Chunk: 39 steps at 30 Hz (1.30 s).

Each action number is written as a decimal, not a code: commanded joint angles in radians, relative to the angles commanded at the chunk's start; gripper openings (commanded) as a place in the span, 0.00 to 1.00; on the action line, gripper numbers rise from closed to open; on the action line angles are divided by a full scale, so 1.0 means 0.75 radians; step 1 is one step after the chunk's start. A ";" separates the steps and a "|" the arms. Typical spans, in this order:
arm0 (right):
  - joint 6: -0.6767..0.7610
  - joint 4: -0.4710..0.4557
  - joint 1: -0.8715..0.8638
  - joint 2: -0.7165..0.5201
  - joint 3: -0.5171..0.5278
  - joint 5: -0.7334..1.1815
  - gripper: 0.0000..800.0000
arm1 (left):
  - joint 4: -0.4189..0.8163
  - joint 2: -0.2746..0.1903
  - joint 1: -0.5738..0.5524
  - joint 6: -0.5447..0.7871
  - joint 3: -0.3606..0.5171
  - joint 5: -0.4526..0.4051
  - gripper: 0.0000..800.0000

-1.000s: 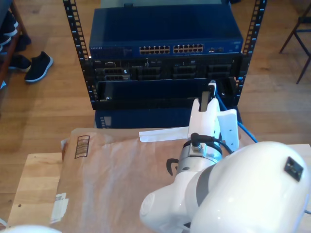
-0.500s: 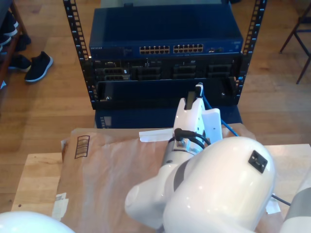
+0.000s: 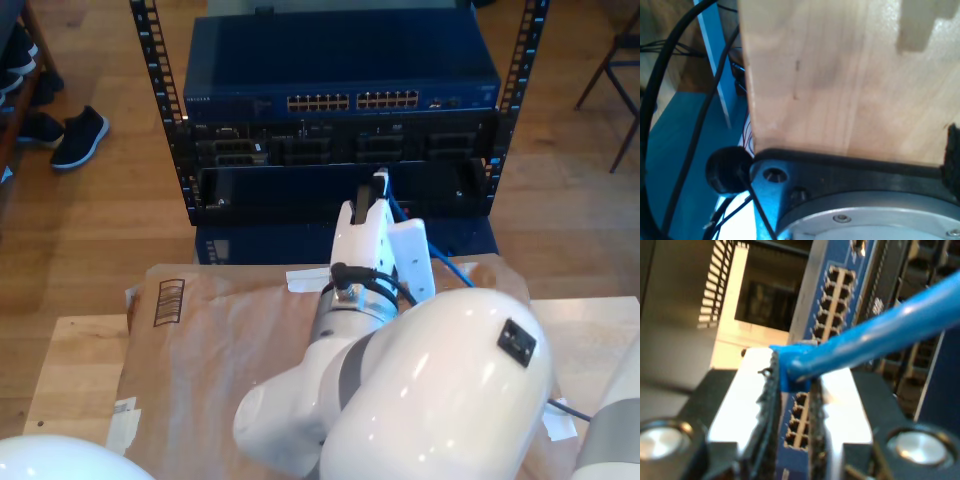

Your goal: Grab the cable and plug it in

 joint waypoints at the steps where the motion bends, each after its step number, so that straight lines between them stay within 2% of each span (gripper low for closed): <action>1: -0.004 -0.006 0.000 0.000 0.043 0.006 0.00 | 0.000 0.000 0.000 0.000 0.000 0.000 1.00; 13: -0.010 -0.002 0.002 -0.119 0.108 0.207 0.00 | 0.000 0.000 0.000 0.000 0.000 0.000 1.00; 17: -0.029 0.006 0.018 -0.172 0.092 0.229 0.00 | 0.000 0.000 0.000 0.000 0.000 0.000 1.00; 19: -0.094 0.014 0.033 -0.174 0.053 0.231 0.00 | 0.000 0.000 0.000 0.000 0.000 0.000 1.00; 24: -0.268 -0.031 0.016 -0.176 0.059 0.311 0.00 | 0.000 0.000 0.000 0.000 0.000 0.000 1.00; 27: -0.280 -0.065 -0.008 -0.182 0.061 0.342 0.00 | 0.000 0.000 0.000 0.000 0.000 0.000 1.00; 31: -0.239 -0.072 -0.027 -0.184 0.094 0.342 0.00 | 0.000 0.000 0.000 0.000 0.000 0.000 1.00; 39: 0.014 -0.106 -0.088 -0.180 0.055 0.387 0.00 | 0.000 0.000 0.000 0.000 0.000 0.000 1.00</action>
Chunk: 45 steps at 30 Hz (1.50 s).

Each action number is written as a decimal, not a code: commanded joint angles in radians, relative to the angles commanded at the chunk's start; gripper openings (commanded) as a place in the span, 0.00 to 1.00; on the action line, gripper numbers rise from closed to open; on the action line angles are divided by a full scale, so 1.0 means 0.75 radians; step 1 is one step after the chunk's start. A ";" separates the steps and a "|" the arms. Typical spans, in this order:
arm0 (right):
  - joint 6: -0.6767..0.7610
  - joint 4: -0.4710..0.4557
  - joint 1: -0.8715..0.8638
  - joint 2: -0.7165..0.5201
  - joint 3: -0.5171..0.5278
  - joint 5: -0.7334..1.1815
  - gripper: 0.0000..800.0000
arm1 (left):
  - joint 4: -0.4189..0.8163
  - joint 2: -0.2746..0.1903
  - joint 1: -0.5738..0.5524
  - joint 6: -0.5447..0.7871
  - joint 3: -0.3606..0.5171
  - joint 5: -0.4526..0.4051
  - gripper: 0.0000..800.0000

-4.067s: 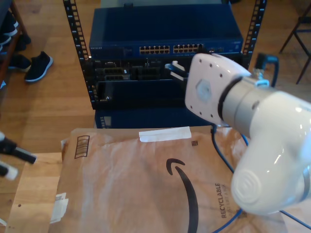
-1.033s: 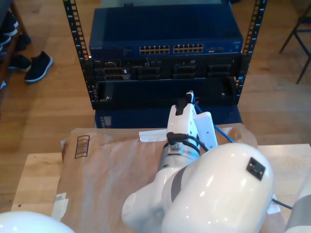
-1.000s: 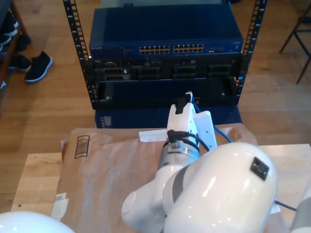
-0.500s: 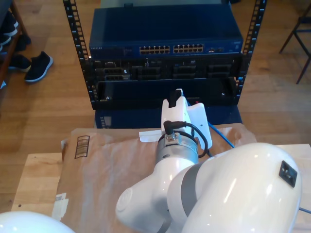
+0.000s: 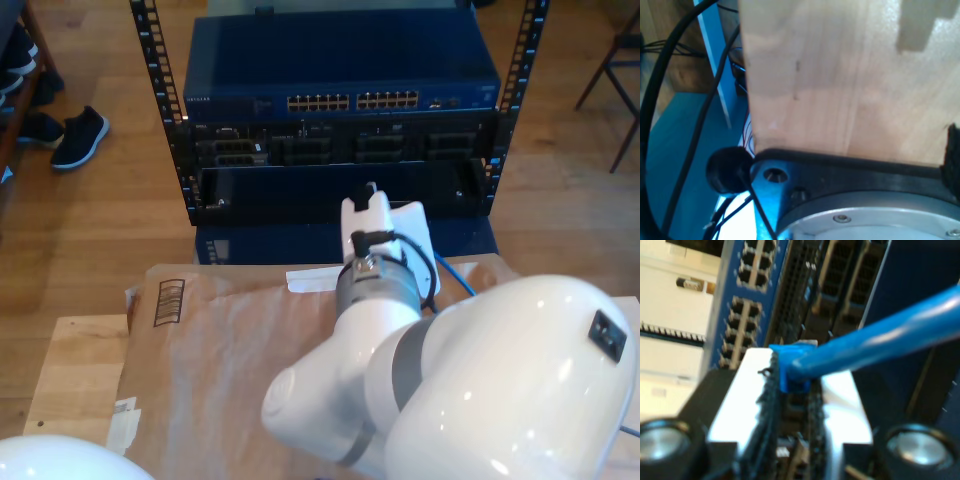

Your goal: Grab the cable and plug it in

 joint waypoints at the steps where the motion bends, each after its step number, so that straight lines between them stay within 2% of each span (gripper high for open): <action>1: 0.025 -0.004 -0.012 0.000 0.006 -0.004 0.00 | 0.000 0.000 0.000 0.000 0.000 0.000 1.00; 8: 0.053 0.002 -0.100 0.004 -0.018 -0.115 0.00 | 0.000 0.000 0.000 0.000 0.000 0.000 1.00; 13: 0.160 -0.018 -0.184 0.004 -0.008 -0.110 0.00 | 0.000 0.000 0.000 0.000 0.000 0.000 1.00; 18: 0.250 -0.198 -0.272 0.010 0.000 -0.110 0.00 | 0.000 0.000 0.000 0.000 0.000 0.000 1.00; 23: 0.305 -0.227 -0.319 0.000 -0.010 -0.043 0.00 | 0.000 0.000 0.000 0.000 0.000 0.000 1.00; 27: 0.317 -0.327 -0.344 0.004 -0.057 -0.027 0.00 | 0.000 0.000 0.000 0.000 0.000 0.000 1.00; 29: 0.426 -0.348 -0.338 0.018 -0.061 -0.029 0.00 | 0.000 0.000 0.000 0.000 0.000 0.000 1.00; 35: 0.563 -0.442 -0.385 0.149 -0.084 -0.061 0.00 | 0.000 0.000 0.000 0.000 0.000 0.000 1.00; 39: 0.604 -0.552 -0.423 0.336 -0.248 -0.213 0.00 | 0.000 0.000 0.000 0.000 0.000 0.000 1.00; 45: 0.604 -0.559 -0.466 0.436 -0.364 -0.217 0.00 | 0.000 0.000 0.000 0.000 0.000 0.000 1.00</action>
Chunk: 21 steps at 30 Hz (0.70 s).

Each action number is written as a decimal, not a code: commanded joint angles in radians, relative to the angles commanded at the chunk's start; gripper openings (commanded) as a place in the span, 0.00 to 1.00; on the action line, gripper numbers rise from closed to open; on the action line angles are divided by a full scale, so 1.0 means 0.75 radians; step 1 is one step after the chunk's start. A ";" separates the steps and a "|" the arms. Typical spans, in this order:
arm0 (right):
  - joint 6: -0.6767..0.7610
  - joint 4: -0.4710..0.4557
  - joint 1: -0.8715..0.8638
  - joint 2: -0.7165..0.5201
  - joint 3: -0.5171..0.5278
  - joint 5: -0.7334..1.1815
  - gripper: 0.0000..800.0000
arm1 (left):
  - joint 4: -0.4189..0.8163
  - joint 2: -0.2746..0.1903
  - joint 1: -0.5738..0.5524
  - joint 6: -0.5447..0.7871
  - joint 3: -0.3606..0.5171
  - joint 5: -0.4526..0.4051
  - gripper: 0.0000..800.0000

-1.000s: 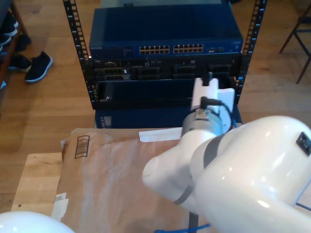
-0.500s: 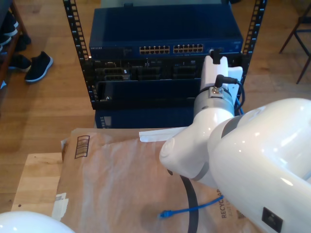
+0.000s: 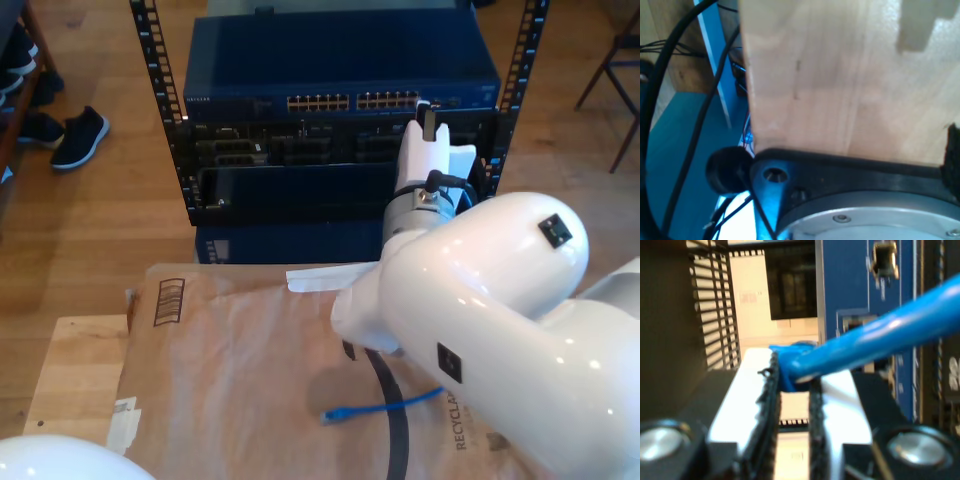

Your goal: Grab the cable and plug it in

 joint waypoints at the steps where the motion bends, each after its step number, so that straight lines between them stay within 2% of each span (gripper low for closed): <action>1: 0.000 0.000 0.000 0.010 -0.006 0.000 0.00 | 0.000 0.000 0.000 0.000 0.000 0.000 1.00; 7: 0.002 -0.008 -0.016 0.041 -0.018 -0.002 0.00 | 0.000 0.000 0.000 0.000 0.000 0.000 1.00; 21: 0.000 -0.082 -0.049 0.158 -0.145 -0.020 0.00 | 0.000 0.000 0.000 0.000 0.000 0.000 1.00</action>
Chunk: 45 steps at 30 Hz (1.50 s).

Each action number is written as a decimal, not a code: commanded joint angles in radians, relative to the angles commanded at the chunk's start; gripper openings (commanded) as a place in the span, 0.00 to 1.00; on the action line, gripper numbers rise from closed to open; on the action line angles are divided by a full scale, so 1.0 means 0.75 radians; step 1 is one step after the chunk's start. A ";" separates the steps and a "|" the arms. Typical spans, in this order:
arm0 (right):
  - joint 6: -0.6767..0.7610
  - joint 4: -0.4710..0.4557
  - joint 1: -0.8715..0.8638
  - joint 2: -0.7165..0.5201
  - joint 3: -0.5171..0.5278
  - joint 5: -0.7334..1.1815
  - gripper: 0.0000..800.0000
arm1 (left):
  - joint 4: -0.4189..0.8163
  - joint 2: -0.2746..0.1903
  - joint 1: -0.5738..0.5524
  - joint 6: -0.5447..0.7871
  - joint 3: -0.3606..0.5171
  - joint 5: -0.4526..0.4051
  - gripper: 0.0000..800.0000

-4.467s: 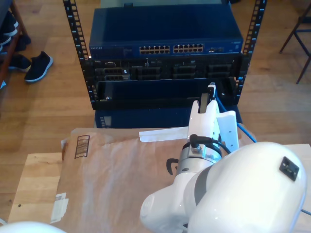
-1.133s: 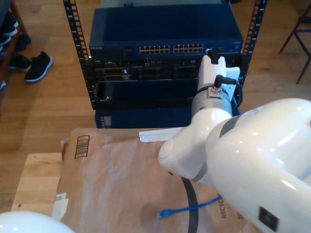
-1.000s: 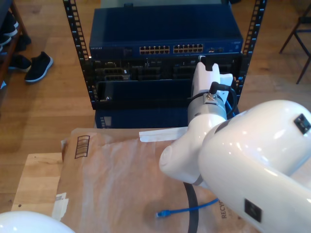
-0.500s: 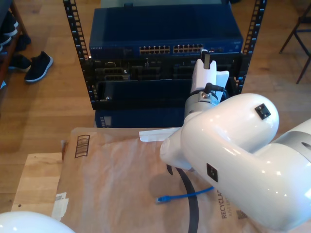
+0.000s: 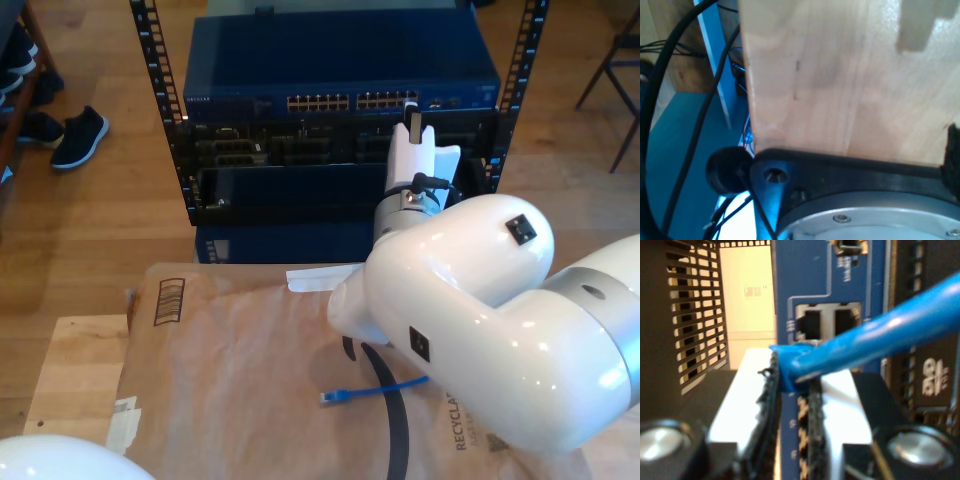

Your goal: Grab the cable and plug it in

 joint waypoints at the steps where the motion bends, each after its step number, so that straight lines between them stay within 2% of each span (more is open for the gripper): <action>1: 0.000 -0.010 -0.008 0.008 -0.006 0.000 0.00 | 0.000 0.000 0.000 0.000 0.000 0.000 1.00; 45: 0.000 -0.047 -0.031 0.023 -0.029 -0.006 0.00 | 0.000 0.000 0.000 0.000 0.000 0.000 1.00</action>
